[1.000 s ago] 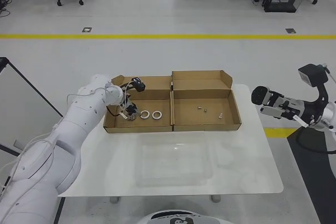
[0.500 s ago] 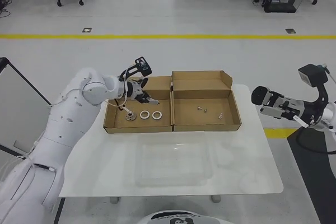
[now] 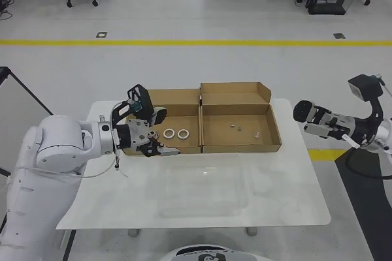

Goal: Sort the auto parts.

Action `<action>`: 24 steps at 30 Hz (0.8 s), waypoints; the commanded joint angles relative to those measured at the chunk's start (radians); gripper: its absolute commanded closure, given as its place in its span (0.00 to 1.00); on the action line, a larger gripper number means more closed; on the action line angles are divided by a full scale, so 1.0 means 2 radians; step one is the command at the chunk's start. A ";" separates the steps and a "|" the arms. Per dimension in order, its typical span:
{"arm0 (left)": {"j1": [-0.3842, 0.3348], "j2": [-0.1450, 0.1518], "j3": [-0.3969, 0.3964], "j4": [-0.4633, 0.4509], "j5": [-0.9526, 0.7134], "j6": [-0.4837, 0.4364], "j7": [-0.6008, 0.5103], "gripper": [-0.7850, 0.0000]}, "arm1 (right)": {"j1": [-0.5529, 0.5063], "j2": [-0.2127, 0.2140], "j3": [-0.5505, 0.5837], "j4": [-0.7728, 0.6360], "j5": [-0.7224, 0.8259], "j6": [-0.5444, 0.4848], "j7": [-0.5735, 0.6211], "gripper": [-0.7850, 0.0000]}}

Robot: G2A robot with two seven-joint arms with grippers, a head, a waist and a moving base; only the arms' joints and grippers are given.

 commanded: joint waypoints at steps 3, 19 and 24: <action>0.030 0.003 -0.026 -0.030 -0.018 0.003 0.013 0.00 | 0.000 0.000 0.000 0.000 0.000 0.000 0.000 0.00; 0.030 0.003 -0.026 -0.030 -0.018 0.003 0.013 0.00 | 0.000 0.000 0.000 0.000 0.000 0.000 0.000 0.00; 0.030 0.003 -0.026 -0.030 -0.018 0.003 0.013 0.00 | 0.000 0.000 0.000 0.000 0.000 0.000 0.000 0.00</action>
